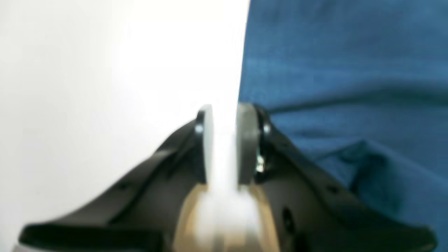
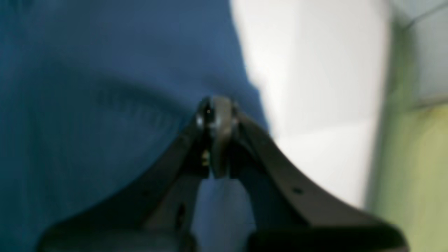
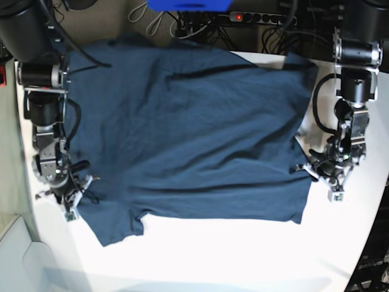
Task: Layout the t-shirt on the table in an organized manner, then fold the t-shirt properly
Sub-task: 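Pull the shirt sides apart with both grippers to flatten it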
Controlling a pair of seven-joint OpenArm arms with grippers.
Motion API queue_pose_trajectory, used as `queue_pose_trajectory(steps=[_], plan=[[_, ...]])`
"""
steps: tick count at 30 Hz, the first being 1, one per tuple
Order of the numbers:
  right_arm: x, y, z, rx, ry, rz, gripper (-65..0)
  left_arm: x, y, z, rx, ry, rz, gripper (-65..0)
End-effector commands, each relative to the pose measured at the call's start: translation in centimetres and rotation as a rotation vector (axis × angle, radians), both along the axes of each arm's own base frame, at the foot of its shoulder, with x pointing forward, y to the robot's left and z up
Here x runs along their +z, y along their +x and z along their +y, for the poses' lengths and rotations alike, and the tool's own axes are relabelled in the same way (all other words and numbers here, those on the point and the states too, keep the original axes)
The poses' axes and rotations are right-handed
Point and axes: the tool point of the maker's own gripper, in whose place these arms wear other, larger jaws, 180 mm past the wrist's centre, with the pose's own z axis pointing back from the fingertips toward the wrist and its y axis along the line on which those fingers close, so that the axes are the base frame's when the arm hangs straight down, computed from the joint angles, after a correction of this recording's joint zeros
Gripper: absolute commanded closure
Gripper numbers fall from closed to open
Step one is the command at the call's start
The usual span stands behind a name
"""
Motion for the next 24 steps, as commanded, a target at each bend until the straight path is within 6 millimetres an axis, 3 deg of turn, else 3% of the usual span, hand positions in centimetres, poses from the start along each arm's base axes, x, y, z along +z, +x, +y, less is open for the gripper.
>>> queue_pose_trajectory(steps=[1, 6, 10, 13, 16, 21, 24], plan=[[5.1, 2.4, -0.2, 0.008, -0.009, -0.136, 0.0, 3.8, 1.6, 2.1, 0.023, 0.034, -0.102, -12.0], [9.4, 1.7, 1.4, 0.049, -0.053, -0.259, 0.0, 7.2, 2.1, 2.5, 0.032, 0.031, -0.139, -12.1], [10.0, -1.5, 3.2, 0.054, -0.094, -0.241, 0.0, 7.9, 1.4, 0.7, -0.008, 0.026, -0.100, -12.1], [8.5, -4.0, 5.9, 0.052, -0.068, -0.185, 0.0, 7.5, 1.1, -2.5, -0.046, -0.017, -0.076, -12.1], [6.0, -6.9, 7.3, 0.037, -0.051, -0.093, 0.0, 5.7, -0.4, -4.5, -0.067, -0.047, 0.000, -11.9], [2.2, -11.3, 8.8, 0.023, -0.020, 0.036, 0.0, 2.9, -3.1, -6.0, -0.080, -0.071, 0.081, -11.8], [0.4, -12.9, 9.0, 0.019, -0.009, 0.083, 0.0, 2.5, -3.5, -6.0, -0.080, -0.074, 0.078, -11.8]])
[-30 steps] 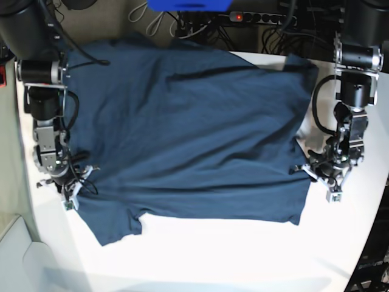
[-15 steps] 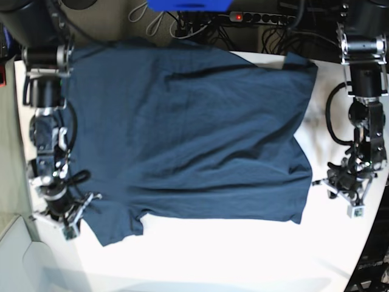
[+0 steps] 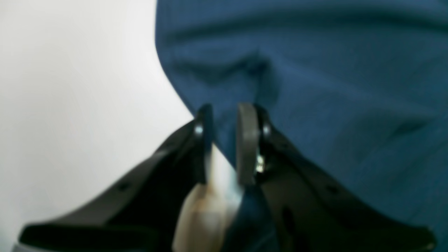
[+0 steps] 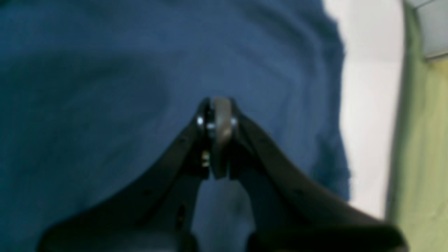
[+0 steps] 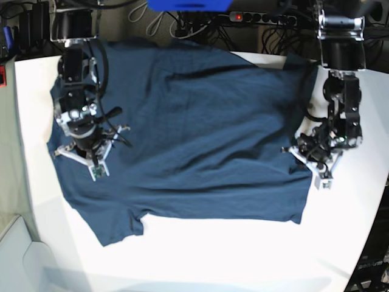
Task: Layout the t-shirt on the table in an organized manner, then fold the t-shirt properly
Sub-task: 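Pull the shirt sides apart with both grippers to flatten it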
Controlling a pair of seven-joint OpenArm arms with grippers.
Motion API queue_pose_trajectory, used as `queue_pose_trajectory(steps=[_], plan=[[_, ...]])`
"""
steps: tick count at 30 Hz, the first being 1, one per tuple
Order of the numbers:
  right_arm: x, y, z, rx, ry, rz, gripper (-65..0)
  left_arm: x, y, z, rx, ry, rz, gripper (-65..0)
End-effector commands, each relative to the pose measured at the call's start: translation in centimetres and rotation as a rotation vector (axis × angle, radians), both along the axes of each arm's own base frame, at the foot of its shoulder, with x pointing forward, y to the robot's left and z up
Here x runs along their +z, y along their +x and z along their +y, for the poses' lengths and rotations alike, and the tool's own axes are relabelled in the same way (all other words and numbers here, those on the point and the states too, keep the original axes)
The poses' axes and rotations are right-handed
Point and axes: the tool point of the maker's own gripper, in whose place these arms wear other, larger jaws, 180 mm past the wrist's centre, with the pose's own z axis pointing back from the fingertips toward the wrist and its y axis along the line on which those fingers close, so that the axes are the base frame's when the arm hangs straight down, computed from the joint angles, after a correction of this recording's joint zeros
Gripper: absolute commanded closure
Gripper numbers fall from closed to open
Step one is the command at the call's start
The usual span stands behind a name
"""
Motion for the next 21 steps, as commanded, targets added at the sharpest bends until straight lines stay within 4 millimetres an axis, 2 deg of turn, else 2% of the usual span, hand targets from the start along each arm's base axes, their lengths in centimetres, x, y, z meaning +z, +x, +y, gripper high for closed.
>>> queue_pose_trajectory(steps=[1, 5, 9, 15, 17, 21], plan=[[0.8, 0.6, -0.2, -0.004, 0.002, -0.037, 0.0, 1.9, 1.5, 0.6, 0.007, 0.004, -0.067, -11.8], [-2.1, -0.6, -0.6, -0.012, 0.004, 0.043, 0.0, 0.7, 1.2, 0.9, 0.020, 0.002, -0.036, -11.8], [-3.7, -1.3, -1.5, -0.018, -0.010, 0.092, 0.0, -0.6, 1.2, 0.6, 0.036, -0.018, -0.042, -11.8], [-3.8, -1.4, -2.5, -0.020, -0.033, 0.101, 0.0, -3.0, 0.4, 1.0, 0.067, -0.033, -0.006, -11.9], [-3.6, -1.1, -2.6, -0.019, -0.036, 0.092, 0.0, -3.6, 0.2, 1.8, 0.083, -0.024, -0.010, -12.0], [-2.5, -0.4, -3.7, 0.011, -0.069, 0.038, 0.0, -3.9, 0.2, 4.9, 0.123, 0.018, -0.036, -12.1]])
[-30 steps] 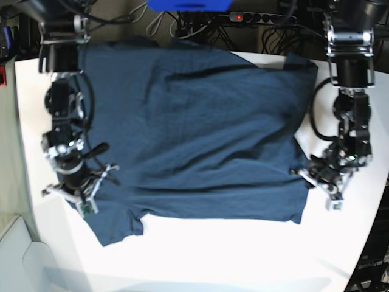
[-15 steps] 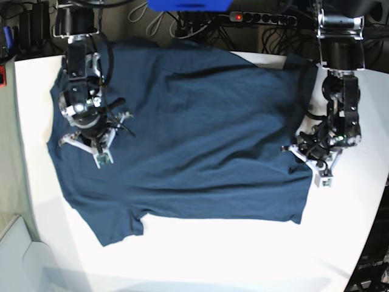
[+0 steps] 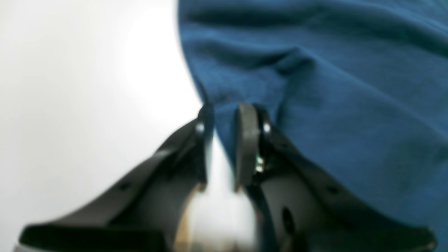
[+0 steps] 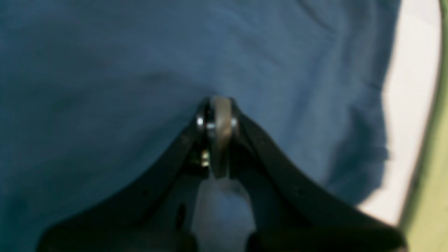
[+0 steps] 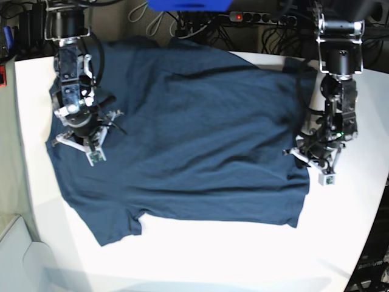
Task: Layout the t-shirt on the table in an organized manner, then fold the t-shirt properly
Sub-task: 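Pull the shirt sides apart with both grippers to flatten it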
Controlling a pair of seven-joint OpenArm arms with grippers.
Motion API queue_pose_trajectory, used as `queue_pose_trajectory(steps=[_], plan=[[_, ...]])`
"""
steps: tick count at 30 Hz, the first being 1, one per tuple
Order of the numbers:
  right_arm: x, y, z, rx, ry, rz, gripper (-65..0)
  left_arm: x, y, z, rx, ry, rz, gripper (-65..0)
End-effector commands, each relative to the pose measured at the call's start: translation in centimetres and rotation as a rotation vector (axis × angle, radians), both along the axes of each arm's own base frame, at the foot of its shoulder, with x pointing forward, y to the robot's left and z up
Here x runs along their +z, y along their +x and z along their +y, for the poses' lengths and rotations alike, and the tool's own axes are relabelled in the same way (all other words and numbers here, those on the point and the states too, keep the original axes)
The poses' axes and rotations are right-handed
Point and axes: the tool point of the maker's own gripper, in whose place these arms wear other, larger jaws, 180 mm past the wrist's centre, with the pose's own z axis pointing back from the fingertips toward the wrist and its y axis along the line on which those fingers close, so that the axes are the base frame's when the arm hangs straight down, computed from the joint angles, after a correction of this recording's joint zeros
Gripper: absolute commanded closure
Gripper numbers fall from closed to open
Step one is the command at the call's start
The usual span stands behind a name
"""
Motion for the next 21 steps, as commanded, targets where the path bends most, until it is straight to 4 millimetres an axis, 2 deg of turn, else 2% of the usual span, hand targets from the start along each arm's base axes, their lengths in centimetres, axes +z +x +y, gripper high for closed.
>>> queue_pose_trajectory(steps=[1, 4, 7, 11, 13, 15, 21], plan=[[1.2, 1.2, -0.4, 0.007, 0.000, -0.059, 0.0, -0.8, -0.9, 1.9, 0.029, 0.048, 0.077, -12.1], [0.4, 1.9, -1.2, 0.029, -0.002, -0.061, 0.0, -0.7, -0.9, 3.3, 0.044, 0.065, 0.083, -12.1], [-1.8, 2.3, -0.6, 0.101, 0.024, 0.009, 0.0, -0.4, -0.7, 3.7, 0.047, 0.074, 0.078, -12.1], [-2.5, 4.5, -0.6, 0.120, 0.060, 0.032, 0.0, 0.6, 0.3, 4.1, 0.048, 0.080, 0.057, -12.1], [-2.1, 6.2, -0.5, 0.117, 0.085, 0.007, 0.0, 1.3, 0.4, 5.2, 0.052, 0.103, 0.052, -12.1], [-1.7, 7.7, 0.0, 0.121, 0.116, -0.025, 0.0, 2.5, 1.3, 4.9, 0.022, 0.128, 0.024, -12.1], [1.8, 12.5, 0.5, 0.140, 0.168, -0.156, 0.0, 6.2, 2.3, 5.6, -0.062, 0.229, -0.011, -12.1]])
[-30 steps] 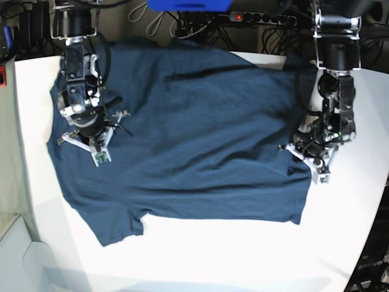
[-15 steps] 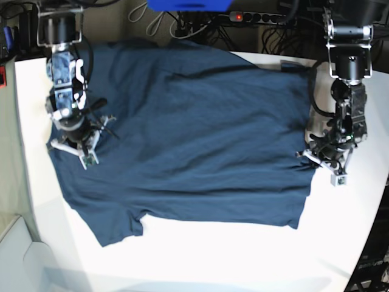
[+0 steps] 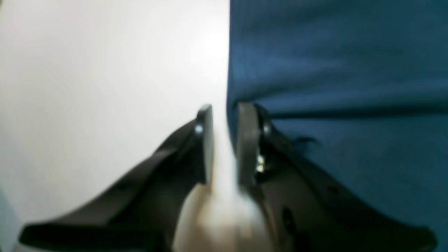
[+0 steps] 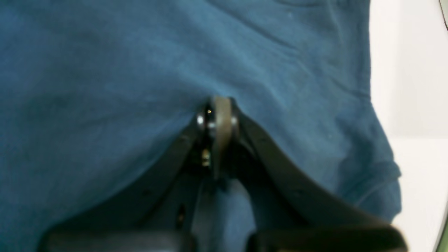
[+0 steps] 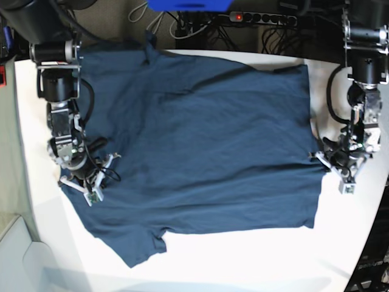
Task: Layout the t-shirt on the table in an organized manner, then fold the t-shirt properly
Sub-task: 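Pull the shirt sides apart with both grippers to flatten it, then release the shirt and lift both grippers toward the collar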
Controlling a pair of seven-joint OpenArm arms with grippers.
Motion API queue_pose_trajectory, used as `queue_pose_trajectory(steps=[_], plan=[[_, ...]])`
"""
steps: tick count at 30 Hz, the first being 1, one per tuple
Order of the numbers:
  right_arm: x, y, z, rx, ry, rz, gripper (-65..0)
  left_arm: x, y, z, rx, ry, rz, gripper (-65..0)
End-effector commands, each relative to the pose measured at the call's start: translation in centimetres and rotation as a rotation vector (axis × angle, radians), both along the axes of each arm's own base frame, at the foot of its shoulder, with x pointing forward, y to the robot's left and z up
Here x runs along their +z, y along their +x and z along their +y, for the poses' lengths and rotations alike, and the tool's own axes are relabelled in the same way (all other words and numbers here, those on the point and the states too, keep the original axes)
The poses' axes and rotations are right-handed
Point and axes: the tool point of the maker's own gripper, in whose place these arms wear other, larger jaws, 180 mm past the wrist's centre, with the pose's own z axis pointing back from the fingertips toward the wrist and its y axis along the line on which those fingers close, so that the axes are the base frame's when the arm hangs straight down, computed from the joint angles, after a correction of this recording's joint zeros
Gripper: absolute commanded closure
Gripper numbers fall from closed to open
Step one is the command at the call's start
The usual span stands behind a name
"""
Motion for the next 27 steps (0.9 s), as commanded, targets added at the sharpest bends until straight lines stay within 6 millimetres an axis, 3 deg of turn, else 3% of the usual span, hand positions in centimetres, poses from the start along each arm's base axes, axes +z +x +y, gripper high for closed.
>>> queue_pose_trajectory(steps=[1, 6, 8, 13, 16, 21, 24, 27], plan=[[2.7, 2.3, -0.4, 0.005, -0.006, -0.064, 0.0, 2.7, 1.5, 0.8, -0.003, 0.027, -0.058, -12.1], [8.0, 4.5, -1.2, -0.032, -0.021, -0.169, 0.0, 6.6, 2.1, -1.0, -0.071, 0.062, -0.099, -12.0], [9.6, 3.6, -2.4, -0.071, -0.042, -0.196, 0.0, 7.4, 1.5, -0.8, -0.075, 0.077, -0.093, -12.0], [12.8, -0.5, -1.4, -0.087, -0.114, -0.245, 0.0, 10.0, 0.2, -0.5, -0.054, 0.066, -0.139, -12.0], [12.0, -4.7, -1.0, -0.102, -0.171, -0.168, 0.0, 10.3, -2.1, -1.4, -0.055, 0.001, -0.104, -12.0], [9.5, -10.3, 0.6, -0.098, -0.169, -0.077, -9.0, 8.9, -7.8, -3.0, -0.022, -0.134, -0.010, -12.1], [7.8, -12.3, 1.3, -0.093, -0.155, -0.028, -14.6, 8.1, -11.2, -2.9, 0.053, -0.185, 0.006, -13.1], [7.0, -13.1, 1.6, -0.096, -0.142, -0.006, -20.0, 6.5, -14.9, -3.3, 0.140, -0.247, 0.056, -22.7]])
